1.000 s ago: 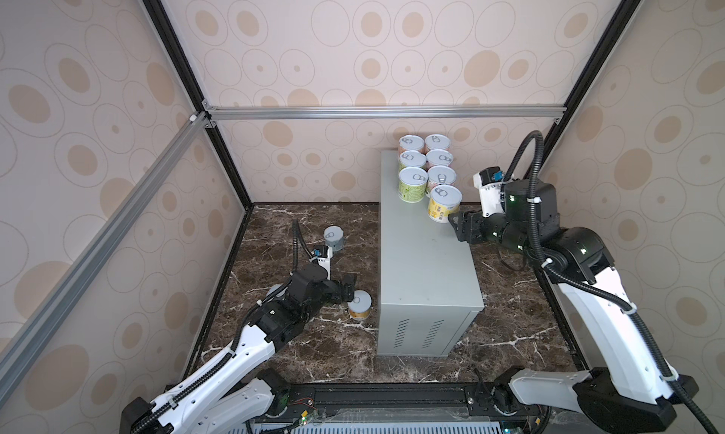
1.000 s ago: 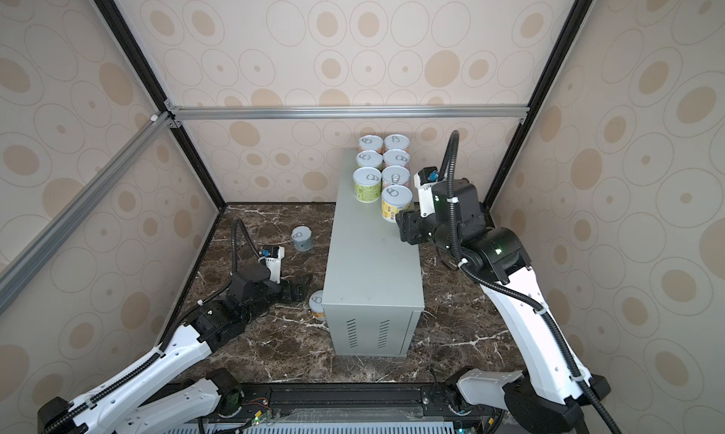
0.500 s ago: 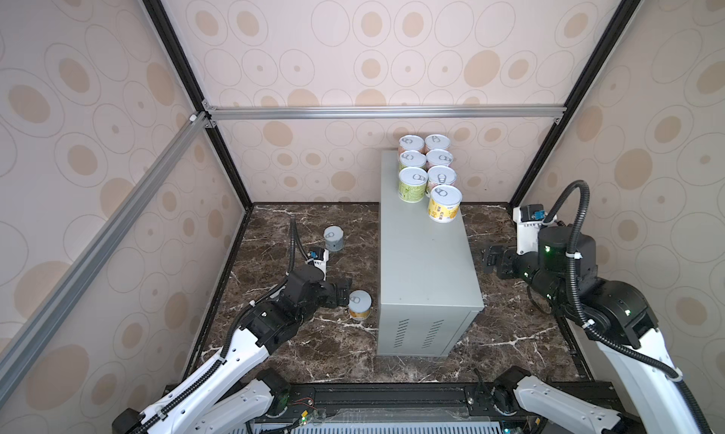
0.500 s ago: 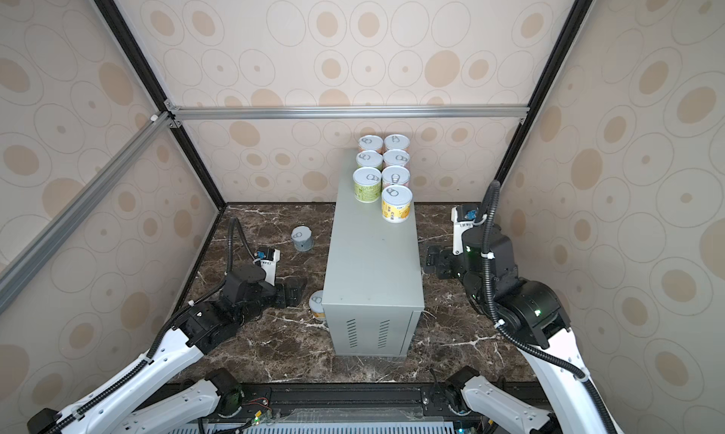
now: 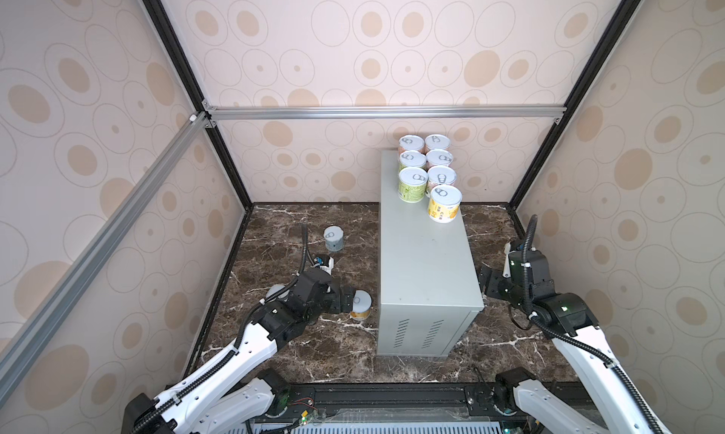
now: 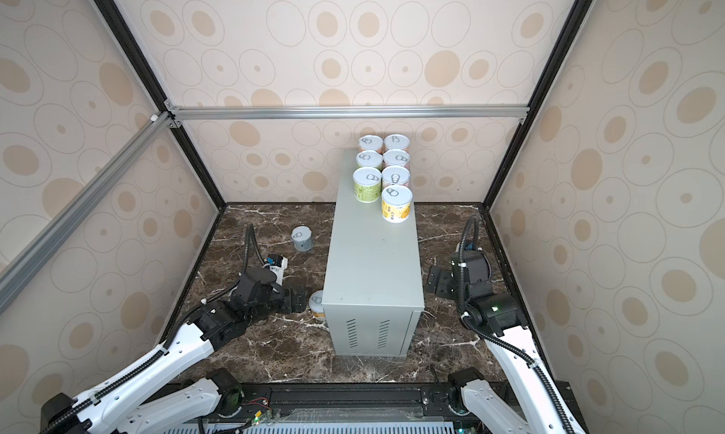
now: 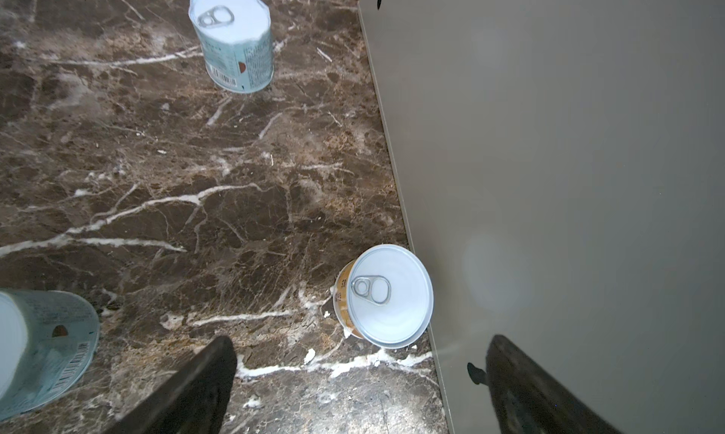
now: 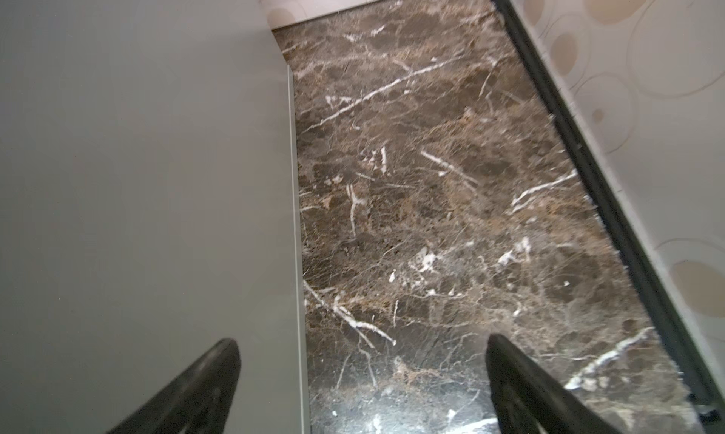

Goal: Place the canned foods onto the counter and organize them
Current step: 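Withdraw the right gripper beside the cabinet while the left gripper descends onto the floor can, then close the left gripper on the yellow-rimmed can beside the cabinet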

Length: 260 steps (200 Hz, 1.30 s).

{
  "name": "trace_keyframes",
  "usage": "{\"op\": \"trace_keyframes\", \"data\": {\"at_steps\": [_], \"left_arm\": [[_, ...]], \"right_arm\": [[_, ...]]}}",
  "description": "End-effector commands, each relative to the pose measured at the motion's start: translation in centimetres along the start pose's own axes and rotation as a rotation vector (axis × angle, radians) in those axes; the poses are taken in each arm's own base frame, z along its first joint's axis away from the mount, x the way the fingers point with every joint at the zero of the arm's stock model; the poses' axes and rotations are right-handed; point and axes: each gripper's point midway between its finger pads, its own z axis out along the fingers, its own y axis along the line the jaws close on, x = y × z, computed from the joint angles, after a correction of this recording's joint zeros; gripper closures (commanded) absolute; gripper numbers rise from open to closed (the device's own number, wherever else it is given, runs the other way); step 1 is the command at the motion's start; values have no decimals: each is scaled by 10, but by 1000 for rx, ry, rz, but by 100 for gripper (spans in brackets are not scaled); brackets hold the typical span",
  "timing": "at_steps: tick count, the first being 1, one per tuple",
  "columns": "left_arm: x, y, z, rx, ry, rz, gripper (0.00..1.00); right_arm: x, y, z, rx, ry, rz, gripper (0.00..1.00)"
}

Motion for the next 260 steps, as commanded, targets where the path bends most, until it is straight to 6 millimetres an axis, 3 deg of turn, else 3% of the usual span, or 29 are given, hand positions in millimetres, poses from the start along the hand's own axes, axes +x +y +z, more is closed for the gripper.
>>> {"op": "trace_keyframes", "data": {"at_steps": [1,36,117,168,204,260], "left_arm": [[2,-1,9,5,6,-32,1],[9,-4,26,11,39,-36,1],[14,-8,67,-31,113,-18,1],[15,-19,88,-5,139,-34,1],[10,-29,93,33,128,-45,1],[18,-31,104,9,159,-25,1]], "right_arm": [[4,11,17,-79,5,95,1],[20,5,43,-90,47,150,0],[46,4,75,-106,95,188,0],[49,7,82,-126,102,192,0],[51,10,84,-141,114,190,1],[53,15,86,-161,134,186,0]]}}
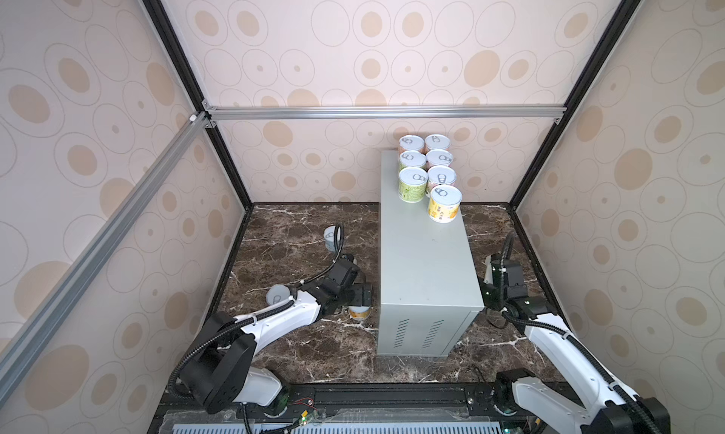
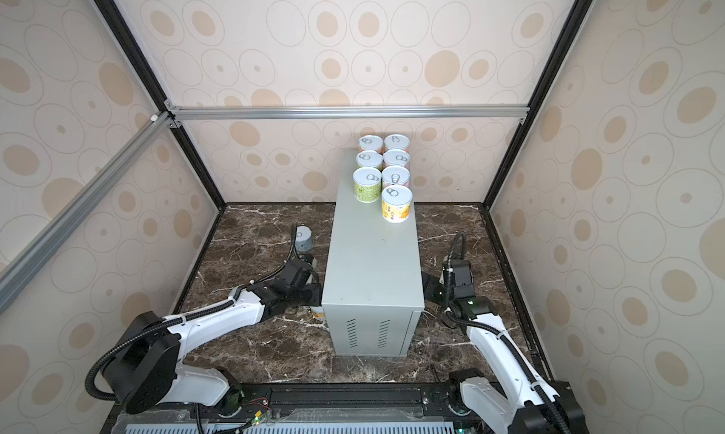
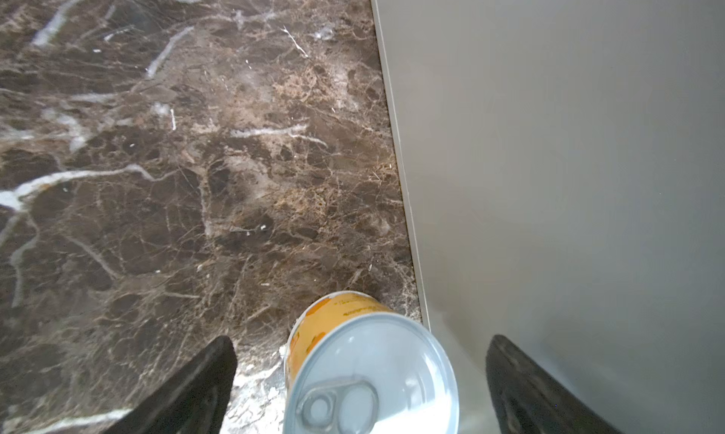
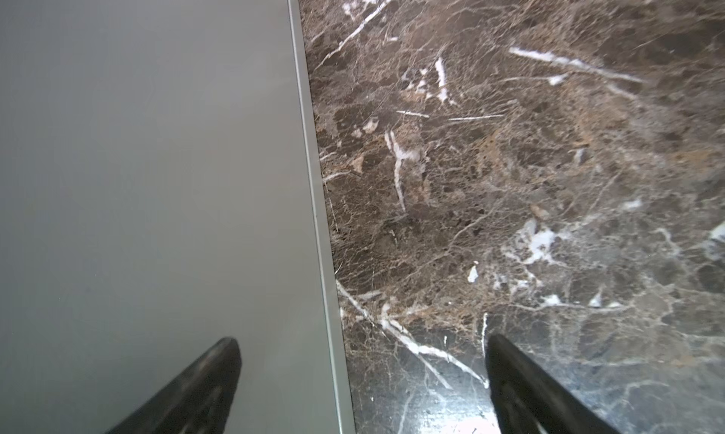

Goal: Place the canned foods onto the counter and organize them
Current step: 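Close the left gripper on the yellow-rimmed can beside the cabinet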

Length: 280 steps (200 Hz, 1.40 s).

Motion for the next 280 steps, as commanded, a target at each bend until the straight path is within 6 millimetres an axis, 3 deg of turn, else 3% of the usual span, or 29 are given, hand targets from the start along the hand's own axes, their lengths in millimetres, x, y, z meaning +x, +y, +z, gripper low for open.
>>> {"op": "trace_keyframes", "data": {"at_steps": [1,97,240,261,280], "left_arm": [[-11,-9,0,7,-25,-11,1],[-3,5,9,-128,1,43,1],[15,56,-16,-325,-49,13,1],[13,57,-21,-322,-69,-4,1],[8,41,-24,-234,-75,11,1]], "right_arm": [[2,1,2,-12,6,12,0],[3,5,4,-29,23,8,0],[6,7,4,-45,32,5,0],[6,6,4,-45,35,5,0],[6,7,4,-48,34,3,0]]}}
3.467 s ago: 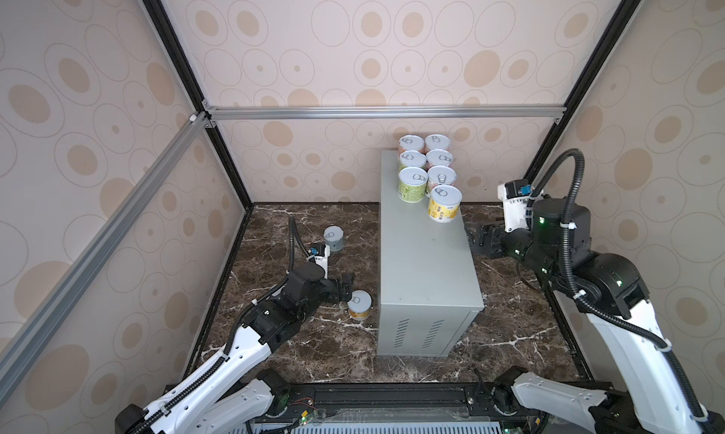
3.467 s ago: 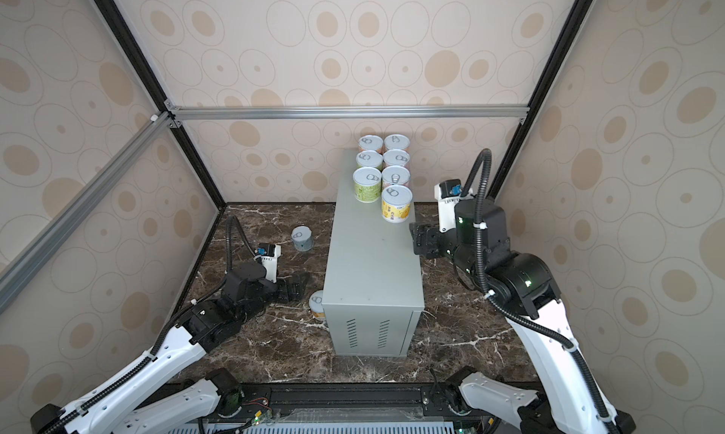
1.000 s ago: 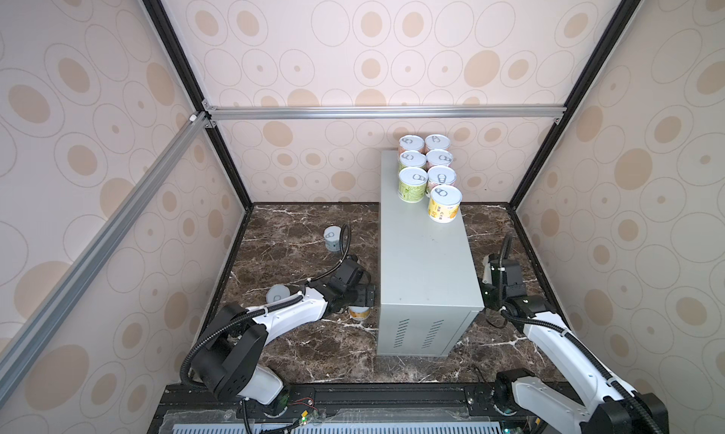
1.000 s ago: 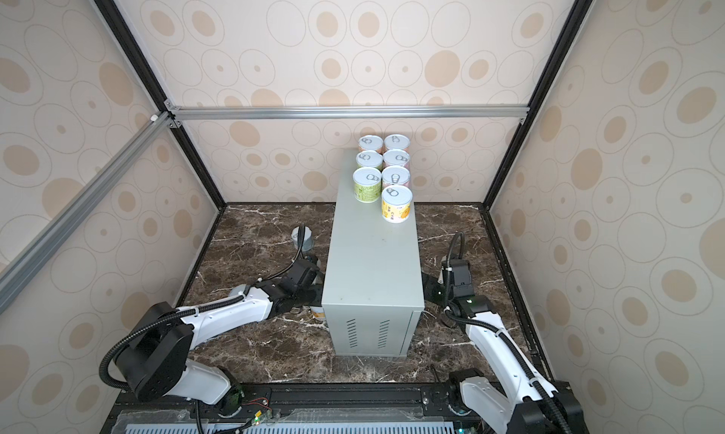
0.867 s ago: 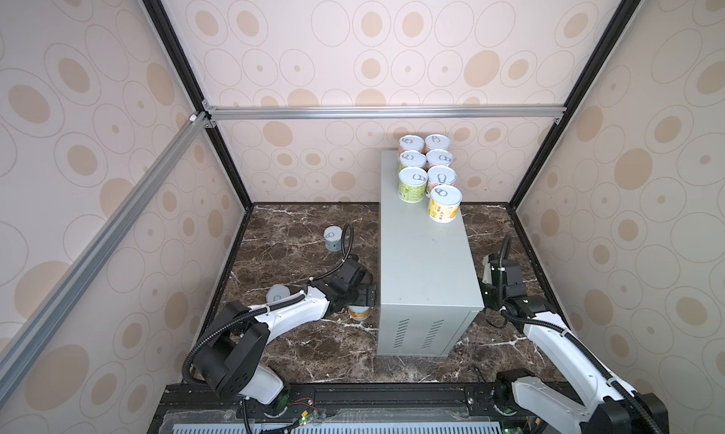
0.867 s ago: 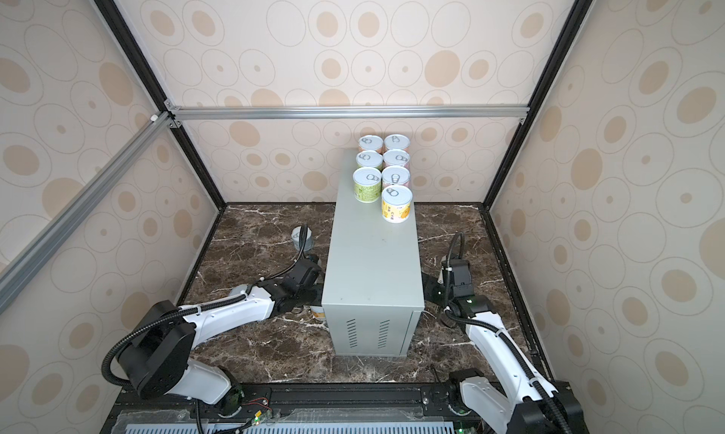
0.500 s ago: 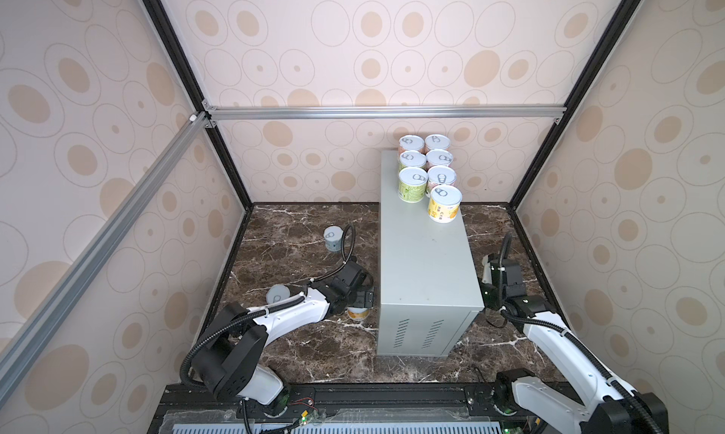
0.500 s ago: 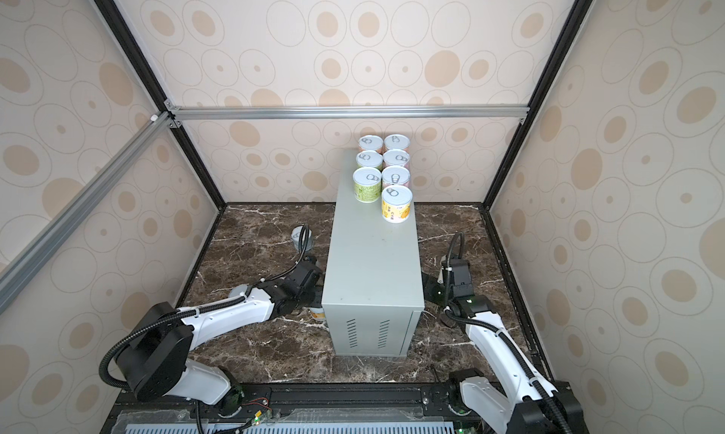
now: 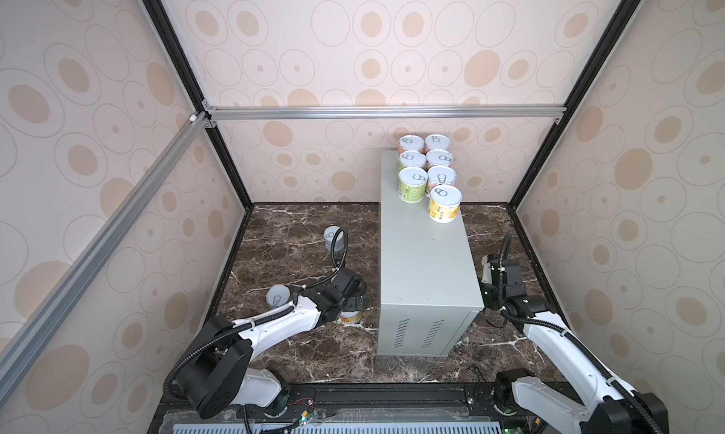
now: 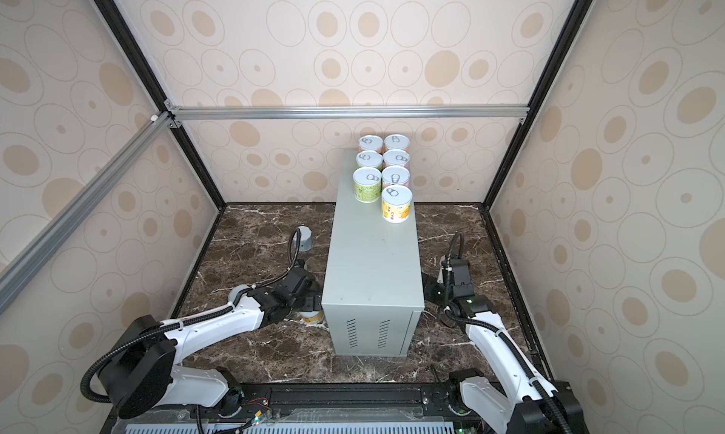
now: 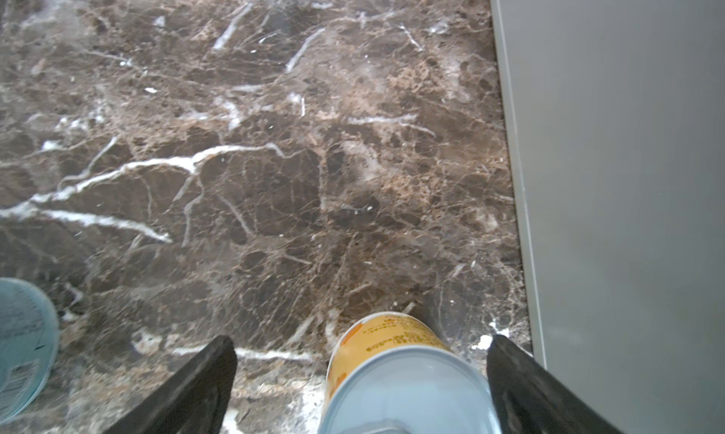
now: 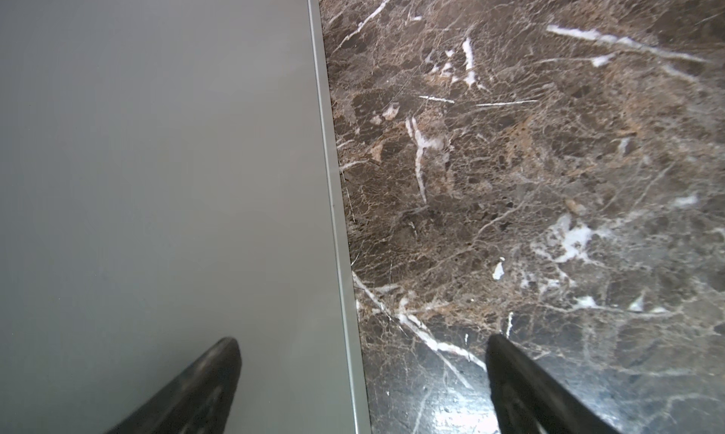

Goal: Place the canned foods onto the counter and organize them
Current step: 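Close the left gripper on the yellow-rimmed can beside the cabinet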

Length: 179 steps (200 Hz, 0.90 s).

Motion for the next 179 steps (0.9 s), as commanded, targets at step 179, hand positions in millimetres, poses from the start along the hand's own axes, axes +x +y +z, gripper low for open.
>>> {"op": "trace_keyframes", "data": {"at_steps": [179], "left_arm": [[24,26,3,-122,57,45,1]], "right_arm": [[3,1,1,-14,10,0,0]]}}
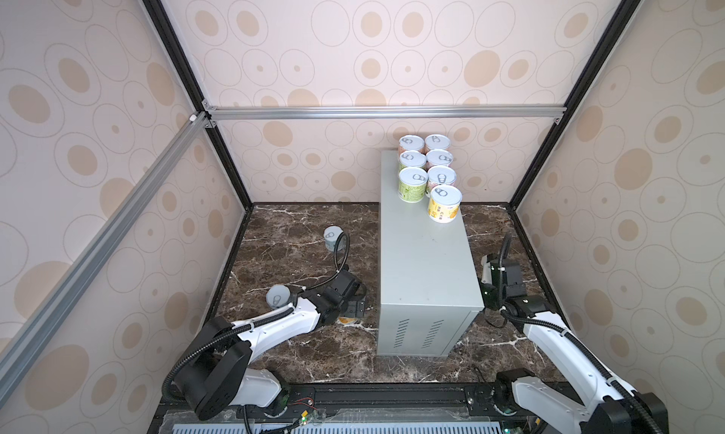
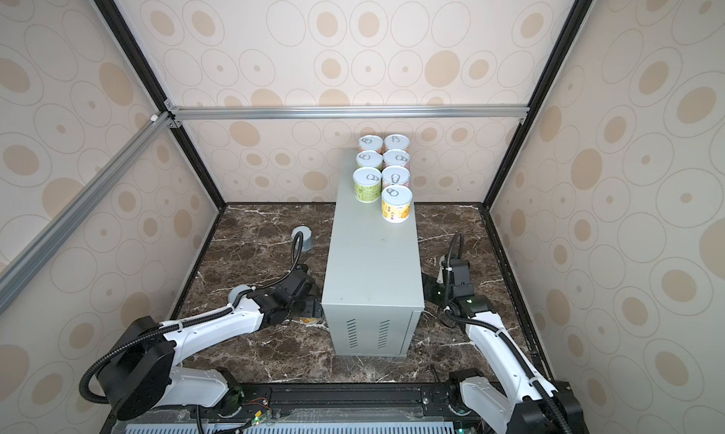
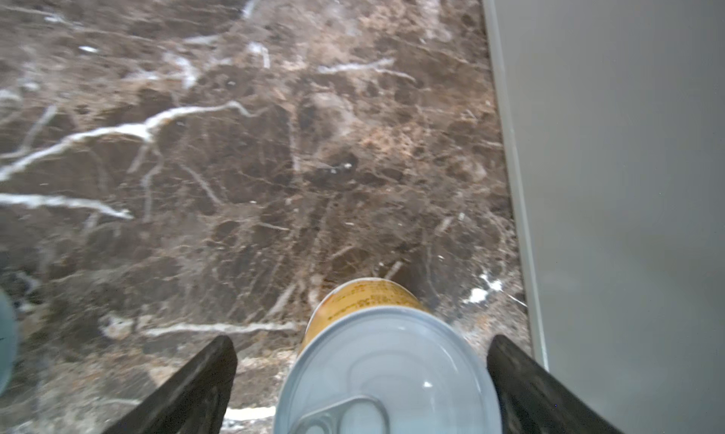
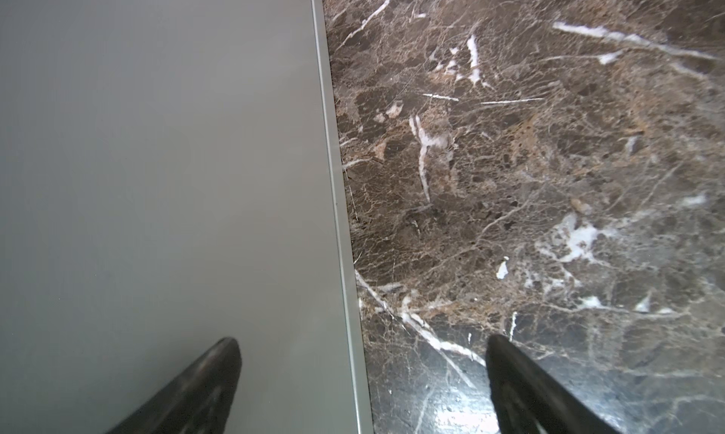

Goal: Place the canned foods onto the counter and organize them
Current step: 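Close the left gripper on the yellow-rimmed can beside the cabinet, then lift the yellow-rimmed can off the floor with the left gripper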

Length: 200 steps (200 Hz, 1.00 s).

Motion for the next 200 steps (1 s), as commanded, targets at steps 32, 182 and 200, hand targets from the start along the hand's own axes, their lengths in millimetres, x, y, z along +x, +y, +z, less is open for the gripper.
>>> {"op": "trace_keyframes", "data": {"at_steps": [32,182,200], "left_arm": [[9,35,5,-151,-20,-74,1],[23,12,5,88,-80,-113,1],[28,14,10,71,-67,-112,1]], "right_arm": [[2,-1,0,-4,3,-2,0],[5,3,-1,-32,11,-1,0],[6,3,0,-34,15,-1,1]]}}
